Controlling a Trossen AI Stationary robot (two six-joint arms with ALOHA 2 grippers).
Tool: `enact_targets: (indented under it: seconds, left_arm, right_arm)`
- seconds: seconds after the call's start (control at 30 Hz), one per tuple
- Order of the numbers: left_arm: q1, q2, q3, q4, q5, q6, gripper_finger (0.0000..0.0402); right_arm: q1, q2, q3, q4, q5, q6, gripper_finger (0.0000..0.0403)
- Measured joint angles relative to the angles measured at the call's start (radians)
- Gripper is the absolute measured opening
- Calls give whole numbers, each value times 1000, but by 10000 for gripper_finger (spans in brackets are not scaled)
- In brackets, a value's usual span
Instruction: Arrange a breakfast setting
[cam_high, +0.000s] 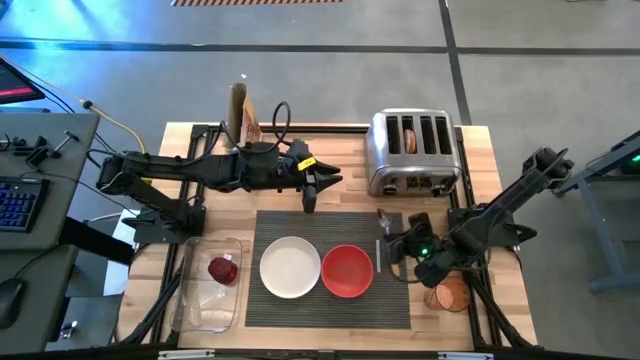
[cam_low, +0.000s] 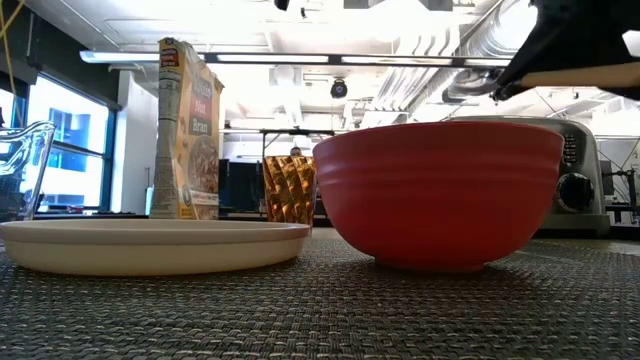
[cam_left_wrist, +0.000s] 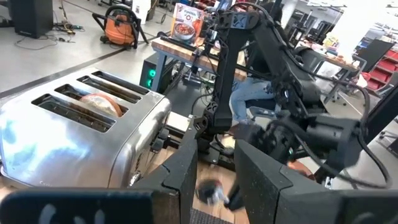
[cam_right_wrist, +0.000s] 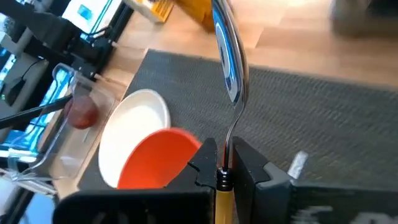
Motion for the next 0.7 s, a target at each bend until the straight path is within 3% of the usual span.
enact_targets:
  seconds: [0.37,0.7]
  left_arm:
    - [0,0,0,4,0,-6,97]
    - [4,0,0,8,0,-19,97]
  right_arm:
    - [1,-215,0,-267,72,-83,0]
    - [1,-323,0,-311,87,-203,0]
